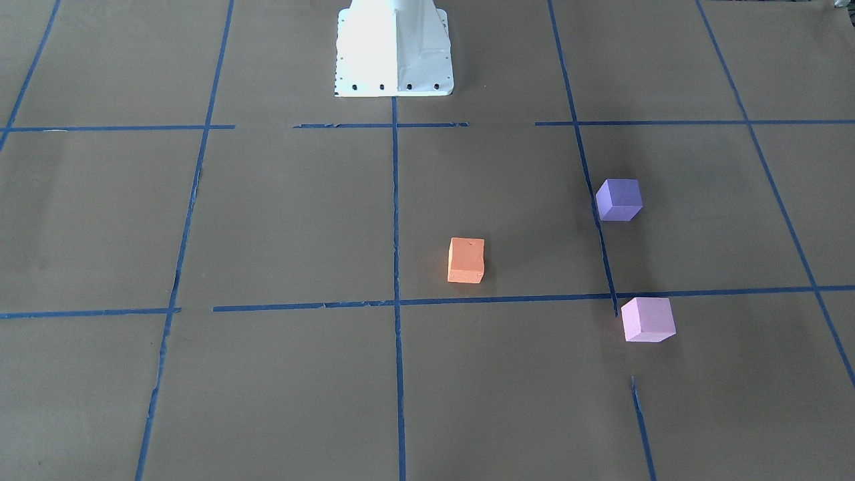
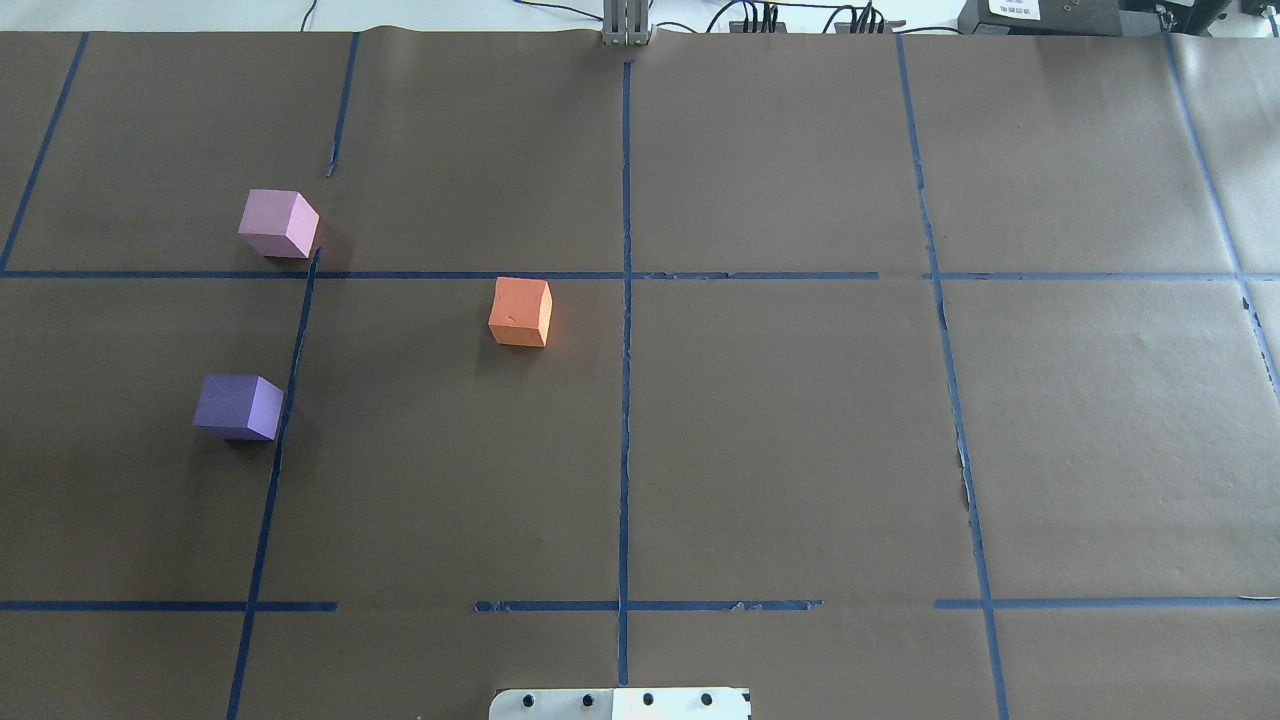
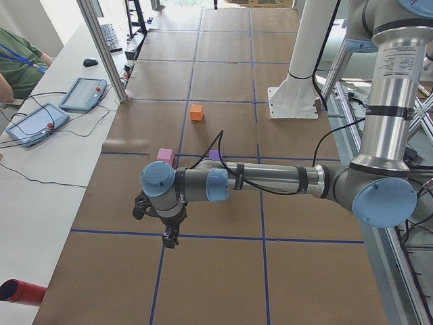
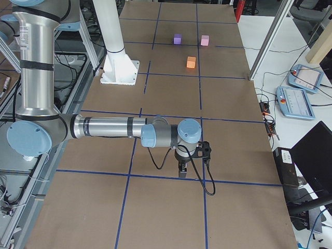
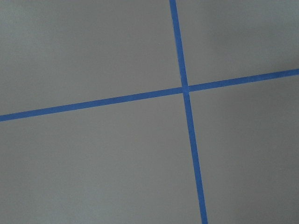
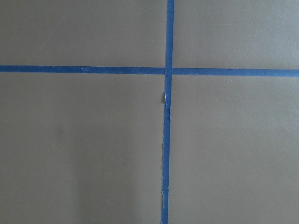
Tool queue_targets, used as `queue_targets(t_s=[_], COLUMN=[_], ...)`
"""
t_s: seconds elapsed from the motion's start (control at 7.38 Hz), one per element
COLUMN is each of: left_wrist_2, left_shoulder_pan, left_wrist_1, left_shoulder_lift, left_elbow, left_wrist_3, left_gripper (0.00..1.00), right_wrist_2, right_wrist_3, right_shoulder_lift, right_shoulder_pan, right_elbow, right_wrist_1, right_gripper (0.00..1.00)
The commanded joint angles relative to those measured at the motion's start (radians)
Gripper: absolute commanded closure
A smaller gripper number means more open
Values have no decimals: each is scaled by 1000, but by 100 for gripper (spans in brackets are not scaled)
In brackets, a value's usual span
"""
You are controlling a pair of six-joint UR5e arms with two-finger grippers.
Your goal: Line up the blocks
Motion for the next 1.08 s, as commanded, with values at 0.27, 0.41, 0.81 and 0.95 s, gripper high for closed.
queue_targets(t_s=[0.27,0.41,0.81,0.95], left_wrist_2=[8,9,58,74], left_shoulder_pan=[116,163,413,505], left_wrist_1=[136,196,212,210], left_shoulder_lift=[-134,-200,-344,-396], left_elbow=[-275,-321,-411,-399], left_wrist_3=[-221,-273,-597,-686], left_gripper=[0,0,0,0], right_wrist_2=[0,0,0,0], right_wrist_3=[0,0,0,0], right_shoulder_lift=[0,0,0,0], right_shoulder_pan=[1,-1,1,-1], right_elbow=[0,0,0,0], right_wrist_1=[0,0,0,0], right_gripper=[0,0,0,0])
